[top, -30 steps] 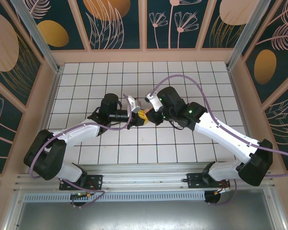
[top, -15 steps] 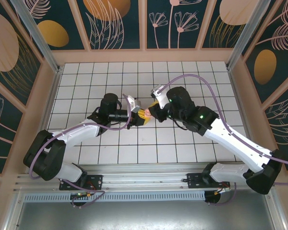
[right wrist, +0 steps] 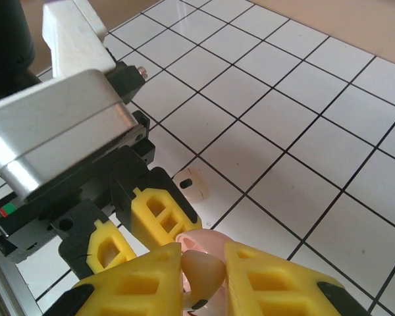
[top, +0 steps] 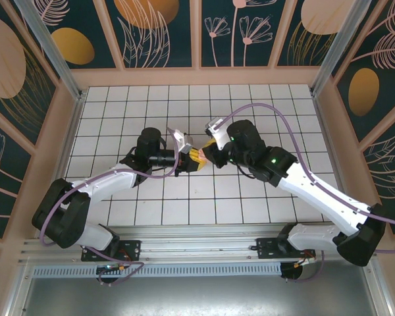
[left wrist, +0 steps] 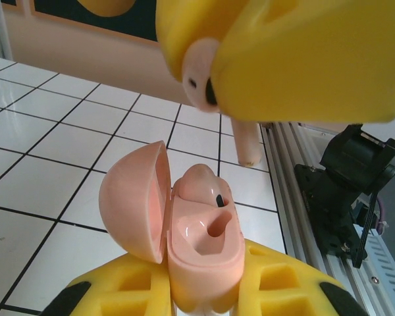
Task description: Insert wireless bluetooth earbuds into charging case
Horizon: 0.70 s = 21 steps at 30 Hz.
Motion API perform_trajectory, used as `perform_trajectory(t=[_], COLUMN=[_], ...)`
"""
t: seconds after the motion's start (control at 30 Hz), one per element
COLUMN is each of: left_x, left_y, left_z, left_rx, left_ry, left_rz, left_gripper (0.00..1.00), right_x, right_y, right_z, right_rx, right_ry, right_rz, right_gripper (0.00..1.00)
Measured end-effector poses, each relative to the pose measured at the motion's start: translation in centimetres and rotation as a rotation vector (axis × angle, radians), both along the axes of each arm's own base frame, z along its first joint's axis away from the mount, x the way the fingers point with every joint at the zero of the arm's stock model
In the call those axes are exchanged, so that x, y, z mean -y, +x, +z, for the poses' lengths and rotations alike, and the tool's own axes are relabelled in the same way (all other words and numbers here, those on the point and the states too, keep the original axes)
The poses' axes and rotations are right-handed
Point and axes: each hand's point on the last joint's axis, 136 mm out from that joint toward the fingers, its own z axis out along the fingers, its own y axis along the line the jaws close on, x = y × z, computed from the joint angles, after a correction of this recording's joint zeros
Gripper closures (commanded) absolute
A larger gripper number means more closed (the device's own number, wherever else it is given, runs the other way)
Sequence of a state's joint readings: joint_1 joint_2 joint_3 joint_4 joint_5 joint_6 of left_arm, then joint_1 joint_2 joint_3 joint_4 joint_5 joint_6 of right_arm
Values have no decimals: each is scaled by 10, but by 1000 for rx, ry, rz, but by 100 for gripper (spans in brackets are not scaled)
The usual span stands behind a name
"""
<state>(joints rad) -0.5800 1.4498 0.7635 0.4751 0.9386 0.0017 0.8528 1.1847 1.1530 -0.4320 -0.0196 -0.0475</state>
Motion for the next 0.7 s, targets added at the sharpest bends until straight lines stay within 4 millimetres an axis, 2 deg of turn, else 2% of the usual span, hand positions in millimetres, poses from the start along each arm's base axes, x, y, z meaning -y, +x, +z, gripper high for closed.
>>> perform_trajectory(t=[0.7], left_x=[1], left_y=[1], left_z=[10], left_rx=[-5], left_ry=[-21], left_rz=[1], left_gripper=[82], right_x=[-4], right_y=[4], right_z=[-11], right_rx=[-11], right_ry=[-22], right_rz=[4], right_gripper=[79])
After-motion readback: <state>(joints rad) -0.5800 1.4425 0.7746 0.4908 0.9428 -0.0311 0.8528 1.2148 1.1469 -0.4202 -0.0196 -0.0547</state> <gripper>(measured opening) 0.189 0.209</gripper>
